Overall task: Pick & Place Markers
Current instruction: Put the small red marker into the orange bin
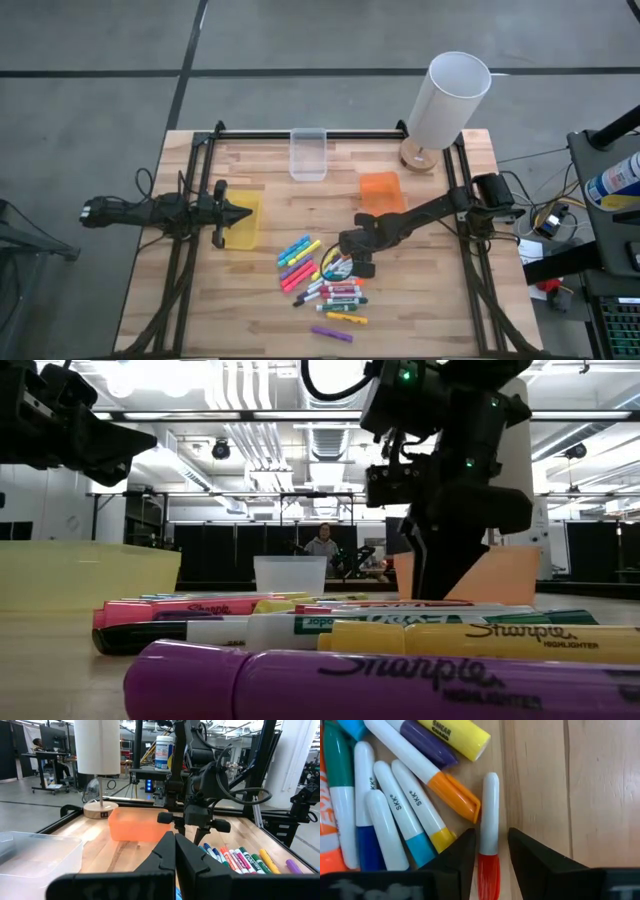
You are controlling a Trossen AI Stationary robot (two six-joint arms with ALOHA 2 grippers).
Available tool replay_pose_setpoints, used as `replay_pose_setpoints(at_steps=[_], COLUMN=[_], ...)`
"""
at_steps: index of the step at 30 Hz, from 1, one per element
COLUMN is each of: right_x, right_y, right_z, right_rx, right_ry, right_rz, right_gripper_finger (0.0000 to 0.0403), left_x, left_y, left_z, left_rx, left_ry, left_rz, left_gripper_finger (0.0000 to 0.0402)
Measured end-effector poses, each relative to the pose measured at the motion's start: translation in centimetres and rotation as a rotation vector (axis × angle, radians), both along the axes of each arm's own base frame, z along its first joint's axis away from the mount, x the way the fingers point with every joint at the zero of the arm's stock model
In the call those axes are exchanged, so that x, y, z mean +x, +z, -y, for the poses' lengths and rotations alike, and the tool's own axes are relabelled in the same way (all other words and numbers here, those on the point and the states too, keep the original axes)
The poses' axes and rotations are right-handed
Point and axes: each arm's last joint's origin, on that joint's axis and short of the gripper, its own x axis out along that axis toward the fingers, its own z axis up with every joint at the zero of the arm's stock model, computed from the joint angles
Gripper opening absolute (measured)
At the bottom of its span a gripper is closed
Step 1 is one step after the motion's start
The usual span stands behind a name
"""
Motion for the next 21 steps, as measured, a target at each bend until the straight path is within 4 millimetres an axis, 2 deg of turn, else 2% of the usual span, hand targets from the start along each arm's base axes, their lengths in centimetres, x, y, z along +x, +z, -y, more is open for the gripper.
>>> replay_pose_setpoints(at_steps=[10, 15, 21], right_x=[-0.1, 0.5, 1.8], right_y=[0.0, 0.7, 3.5], right_z=[0.0, -0.1, -0.2], right_rx=[0.016, 0.016, -0.014], right_ry=[-0.045, -0.046, -0.047], right_rz=[0.001, 0.011, 0.026], right_gripper_finger=[0.0031, 0.0029, 0.0029], left_x=[0.0, 0.0, 0.0], left_y=[0.0, 0.0, 0.0], left_z=[0.0, 0.0, 0.0], left_rx=[0.0, 0.0, 0.0], left_ry=[0.0, 0.0, 0.0], left_rz=[0.0, 0.0, 0.0], left_gripper_finger=[0.0, 0.0, 0.0])
